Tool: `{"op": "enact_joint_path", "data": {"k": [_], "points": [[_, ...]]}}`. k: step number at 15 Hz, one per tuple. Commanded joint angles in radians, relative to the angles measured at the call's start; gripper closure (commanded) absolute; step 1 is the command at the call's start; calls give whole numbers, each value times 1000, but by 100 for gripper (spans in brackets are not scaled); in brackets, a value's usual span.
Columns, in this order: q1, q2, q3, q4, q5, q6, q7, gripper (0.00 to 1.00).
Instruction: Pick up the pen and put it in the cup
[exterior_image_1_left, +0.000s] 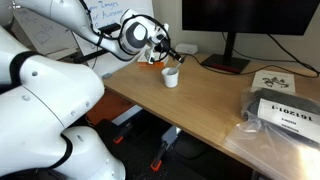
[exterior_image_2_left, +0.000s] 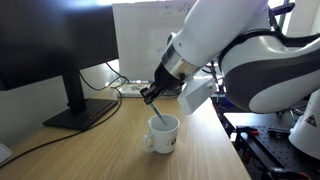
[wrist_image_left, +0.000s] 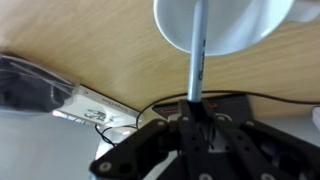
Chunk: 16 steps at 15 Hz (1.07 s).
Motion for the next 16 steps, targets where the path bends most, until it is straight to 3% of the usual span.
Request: {"op": "enact_joint_path", "data": {"k": [1, 5, 9, 16], "points": [[-20, 79, 7, 17, 17, -59, -42, 59], [-6, 137, -21, 11, 22, -81, -55, 30], [46, 250, -124, 17, 20, -210, -82, 0], [247, 463, -384, 34, -65, -349, -274, 0]]}}
